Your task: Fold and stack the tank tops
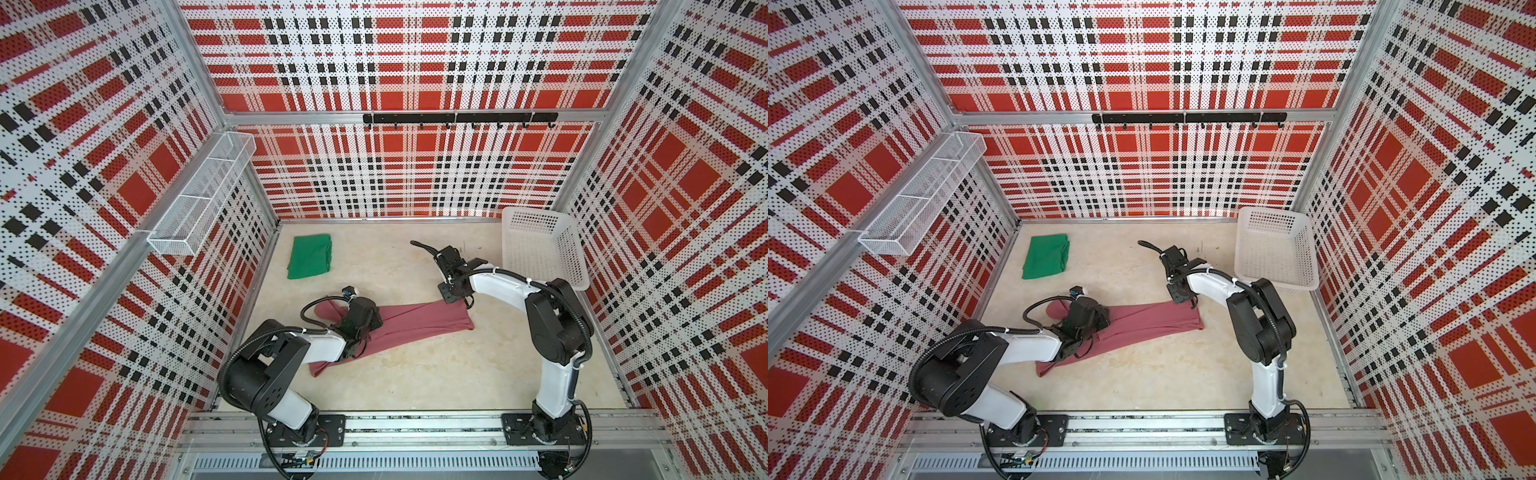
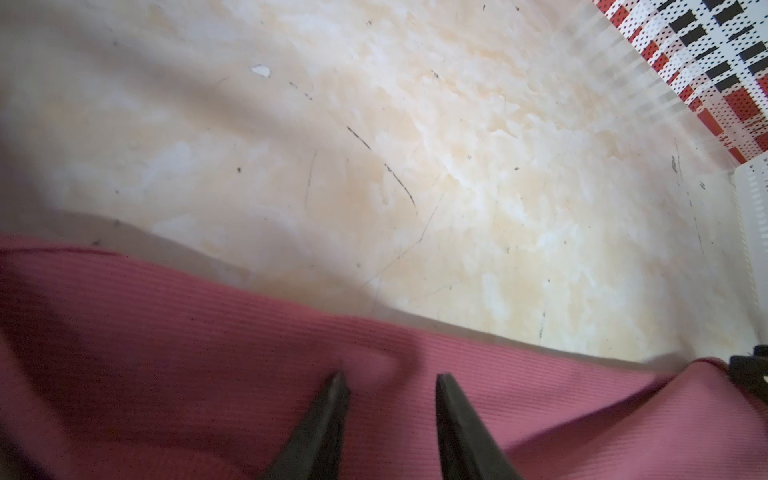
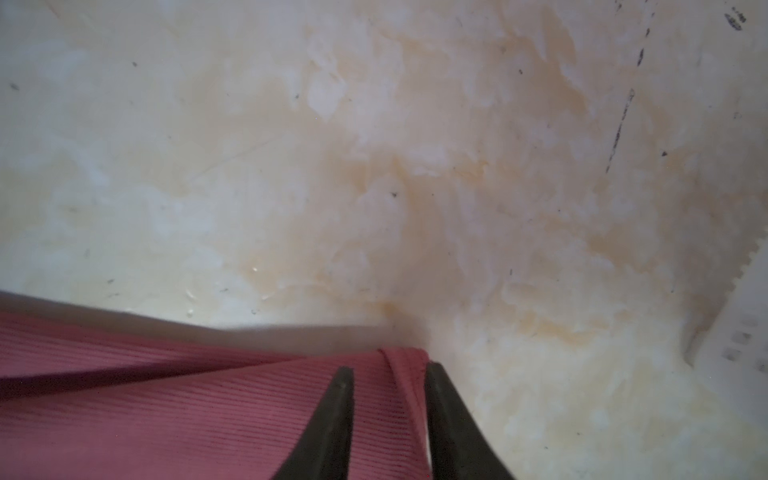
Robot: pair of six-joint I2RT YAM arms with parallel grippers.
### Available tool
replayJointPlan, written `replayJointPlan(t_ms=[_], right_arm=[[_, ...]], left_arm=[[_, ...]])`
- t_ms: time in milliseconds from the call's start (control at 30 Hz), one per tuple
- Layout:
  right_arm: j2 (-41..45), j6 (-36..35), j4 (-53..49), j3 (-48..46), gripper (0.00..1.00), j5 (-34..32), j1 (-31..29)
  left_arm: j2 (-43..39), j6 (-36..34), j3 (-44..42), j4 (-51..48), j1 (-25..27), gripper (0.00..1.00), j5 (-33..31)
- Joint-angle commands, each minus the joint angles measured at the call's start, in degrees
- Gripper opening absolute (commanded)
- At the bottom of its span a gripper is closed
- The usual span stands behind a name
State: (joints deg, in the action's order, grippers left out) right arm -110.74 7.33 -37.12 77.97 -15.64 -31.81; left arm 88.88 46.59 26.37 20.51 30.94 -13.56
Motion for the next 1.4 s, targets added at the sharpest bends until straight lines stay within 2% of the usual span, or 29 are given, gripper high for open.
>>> replayJointPlan(t_ms=[0,200,433,500,567,600,667,933,967,1033,1233,1300,1367], right_arm=[[-1.3,-2.7,-1.3,1.2,0.35,-1.9,-0.1],[-3.0,-2.8,0.0,0.8,0.33,-1.6,-0.1],[-4.8,-0.1,-0.3,1.1,0.28,-7.3,1.7],[-4.3,1.5,0.2,0.6,0.21,-8.0,2.6],[-3.2,3.7,1.4,-0.4,0.07,-7.6,3.7],[-2.4,4.6,1.9,-0.8,0.03,-7.4,4.1],[-0.7,7.3,2.6,-1.8,0.0,-6.6,5.1],[5.3,14.7,-2.4,-4.1,0.0,-6.0,6.9],[6.4,15.9,-2.9,-4.8,0.02,-5.8,7.1],[8.1,17.1,-3.1,-6.2,0.13,-4.7,7.8],[10.0,17.4,-3.0,-8.3,0.22,-3.4,9.7],[11.9,15.6,0.0,-9.3,0.23,0.1,9.2],[13.9,13.9,3.9,-10.4,0.26,6.5,8.2]], left_arm=[[0.3,-0.7,-0.9,-6.5,-0.1,0.41,-0.5],[0.3,-0.7,-0.9,-6.5,-0.3,0.41,-0.4],[-0.3,-0.7,-1.1,-6.8,-0.4,0.4,-0.7],[-0.4,-0.8,-1.2,-6.9,-0.5,0.4,-0.8],[-0.6,-0.8,-1.6,-6.8,-0.7,0.4,-0.8],[-0.7,-0.8,-1.8,-6.8,-0.8,0.4,-0.8],[-0.9,-0.8,-2.3,-6.8,-1.1,0.4,-0.8],[-1.2,-0.8,-3.4,-6.8,-1.9,0.4,-1.0],[-1.1,-0.9,-3.4,-6.8,-2.0,0.4,-1.0],[-0.8,-1.4,-3.1,-6.9,-2.3,0.4,-1.1],[-1.5,-2.9,-1.4,-7.1,-2.8,0.4,-0.7],[-2.8,-3.1,-1.1,-7.1,-2.7,0.4,-0.2],[-4.9,-2.7,-1.1,-7.2,-2.6,0.4,0.0]])
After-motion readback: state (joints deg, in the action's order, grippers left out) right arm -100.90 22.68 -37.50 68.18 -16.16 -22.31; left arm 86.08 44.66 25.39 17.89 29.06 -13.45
